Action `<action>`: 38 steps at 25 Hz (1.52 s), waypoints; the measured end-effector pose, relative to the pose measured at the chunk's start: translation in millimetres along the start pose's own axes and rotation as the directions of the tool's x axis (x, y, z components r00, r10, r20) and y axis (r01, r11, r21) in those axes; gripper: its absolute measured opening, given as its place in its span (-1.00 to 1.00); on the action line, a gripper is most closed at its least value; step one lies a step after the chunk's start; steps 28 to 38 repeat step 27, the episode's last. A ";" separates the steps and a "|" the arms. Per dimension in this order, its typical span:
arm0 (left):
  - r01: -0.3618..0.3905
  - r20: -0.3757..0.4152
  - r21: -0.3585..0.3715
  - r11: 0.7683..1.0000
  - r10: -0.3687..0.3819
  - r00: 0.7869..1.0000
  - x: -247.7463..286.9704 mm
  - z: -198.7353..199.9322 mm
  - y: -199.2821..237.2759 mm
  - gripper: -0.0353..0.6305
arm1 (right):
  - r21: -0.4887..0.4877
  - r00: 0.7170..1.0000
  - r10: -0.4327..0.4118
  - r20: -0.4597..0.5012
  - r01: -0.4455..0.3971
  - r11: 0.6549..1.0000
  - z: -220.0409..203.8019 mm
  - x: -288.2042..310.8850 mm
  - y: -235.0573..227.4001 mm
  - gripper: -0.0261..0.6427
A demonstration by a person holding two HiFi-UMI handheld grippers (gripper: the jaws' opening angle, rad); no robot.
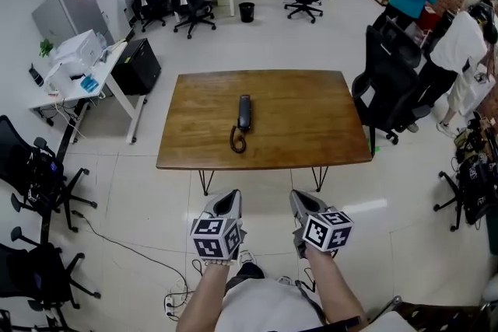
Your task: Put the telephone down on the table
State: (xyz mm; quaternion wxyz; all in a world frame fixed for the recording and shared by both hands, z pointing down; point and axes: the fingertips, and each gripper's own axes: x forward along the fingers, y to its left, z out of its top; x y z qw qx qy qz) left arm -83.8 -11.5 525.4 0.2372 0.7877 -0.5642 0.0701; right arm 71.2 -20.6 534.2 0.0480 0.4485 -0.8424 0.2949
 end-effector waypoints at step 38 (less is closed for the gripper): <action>-0.026 0.031 -0.011 1.000 0.026 0.999 -28.5 -8.7 -29.3 -0.89 | -0.071 0.998 0.035 0.051 -0.031 0.997 1.4 -39.1 15.5 -0.90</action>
